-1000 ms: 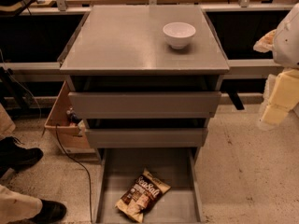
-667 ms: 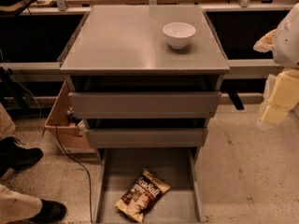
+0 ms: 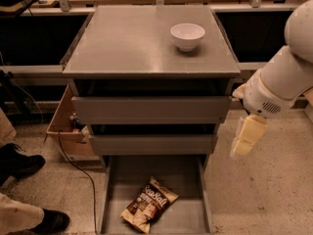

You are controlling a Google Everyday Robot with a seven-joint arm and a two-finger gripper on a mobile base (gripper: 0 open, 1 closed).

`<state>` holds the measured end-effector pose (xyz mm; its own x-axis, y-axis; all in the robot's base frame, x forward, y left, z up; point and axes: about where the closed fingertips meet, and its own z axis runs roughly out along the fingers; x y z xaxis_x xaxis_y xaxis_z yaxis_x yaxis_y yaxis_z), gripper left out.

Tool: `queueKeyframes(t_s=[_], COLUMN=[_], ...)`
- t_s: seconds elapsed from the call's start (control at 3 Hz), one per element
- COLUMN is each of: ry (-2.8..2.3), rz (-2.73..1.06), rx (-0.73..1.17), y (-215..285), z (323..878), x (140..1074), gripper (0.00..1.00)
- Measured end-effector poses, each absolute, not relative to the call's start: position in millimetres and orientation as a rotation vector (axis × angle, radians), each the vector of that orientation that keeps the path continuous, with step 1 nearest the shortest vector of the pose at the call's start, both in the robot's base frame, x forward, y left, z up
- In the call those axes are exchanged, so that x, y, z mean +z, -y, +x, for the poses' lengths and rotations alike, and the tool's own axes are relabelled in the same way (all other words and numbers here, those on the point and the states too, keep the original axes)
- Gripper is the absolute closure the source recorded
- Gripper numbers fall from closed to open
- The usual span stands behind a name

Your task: Pick brown chip bag from bottom drawer and place on counter

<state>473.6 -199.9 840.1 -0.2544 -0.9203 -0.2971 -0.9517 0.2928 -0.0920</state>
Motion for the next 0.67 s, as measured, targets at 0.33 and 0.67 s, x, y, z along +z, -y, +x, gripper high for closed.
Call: queueKeyframes(t_s=[0.33,0.67], ry=[-2.283,-2.297], rz=[-1.730,-1.777], rx=[0.266,0.399], y=[179,152], z=[474,460], x=[764,680], gripper=[0.00,0.00])
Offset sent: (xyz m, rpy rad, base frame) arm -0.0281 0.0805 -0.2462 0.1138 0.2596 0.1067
